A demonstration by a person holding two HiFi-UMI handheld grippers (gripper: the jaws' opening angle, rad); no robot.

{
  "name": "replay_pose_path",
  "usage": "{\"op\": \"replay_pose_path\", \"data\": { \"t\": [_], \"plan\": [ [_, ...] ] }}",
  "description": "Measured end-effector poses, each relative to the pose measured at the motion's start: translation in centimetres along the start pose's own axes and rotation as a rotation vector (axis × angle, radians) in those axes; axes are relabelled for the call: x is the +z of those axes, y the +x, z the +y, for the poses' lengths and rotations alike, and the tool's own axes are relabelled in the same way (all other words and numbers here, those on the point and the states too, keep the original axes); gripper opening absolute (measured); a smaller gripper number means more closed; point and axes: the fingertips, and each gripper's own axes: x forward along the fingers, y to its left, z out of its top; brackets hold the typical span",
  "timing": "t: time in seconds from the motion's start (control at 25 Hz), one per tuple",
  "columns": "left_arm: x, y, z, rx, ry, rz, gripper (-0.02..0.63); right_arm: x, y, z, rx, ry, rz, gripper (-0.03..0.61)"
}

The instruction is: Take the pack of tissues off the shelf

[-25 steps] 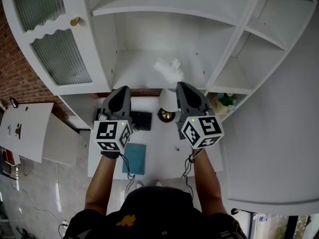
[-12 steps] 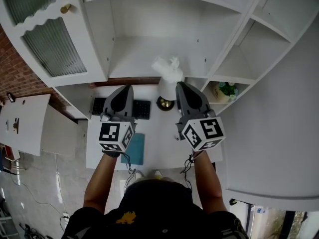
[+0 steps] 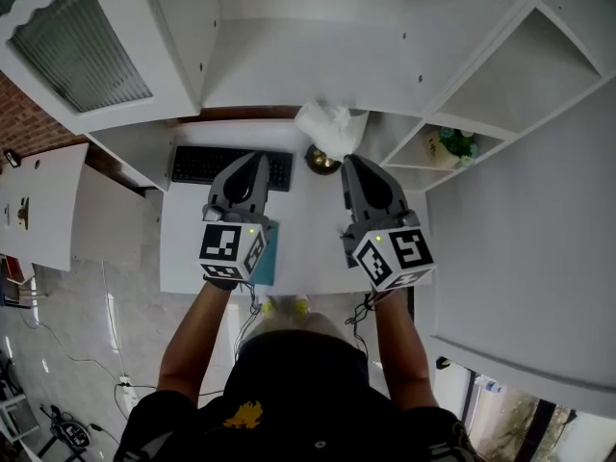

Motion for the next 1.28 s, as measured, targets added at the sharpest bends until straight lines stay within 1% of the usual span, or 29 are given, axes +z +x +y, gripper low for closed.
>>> {"op": "replay_pose_path", "data": {
  "t": [0.12,0.24,0.48,0.64,0.8,1.0,1.28],
  "plan": [
    [-2.2,0.0,-0.4,-0.006,0.005,0.029,0.014,-2.5,0.0,-0.3,0.001,0.017,0.049,0.009],
    [-5.2,-0.1,-1.4,-0.027,-0.003,0.068,0.014,-5.5,-0.4,-0.6,-0.01,0.031,0.095,0.009],
    [-11.9,-1.6,-2.2,-0.026,-0.069,0.135,0.014,-12.6,-1.1,-0.2,-0.024,0.055,0.196,0.009],
    [-16.8,-1.7,-1.7,-0.03,-0.05,0.181,0.014,-18.0,-0.8,-0.3,-0.039,0.064,0.253,0.011],
    [-21.4,-2.7,-1.7,-0.03,-0.067,0.243,0.014,-23.2,-1.8,0.3,-0.05,0.071,0.328,0.011],
    [-25.8,-3.2,-2.1,-0.032,-0.062,0.301,0.014,-28.4,-2.9,0.6,-0.055,0.06,0.394,0.011],
    [-32.5,-3.8,-3.8,-0.034,-0.068,0.391,0.014,-35.8,-4.7,-0.1,-0.064,0.098,0.479,0.011]
  ]
}}
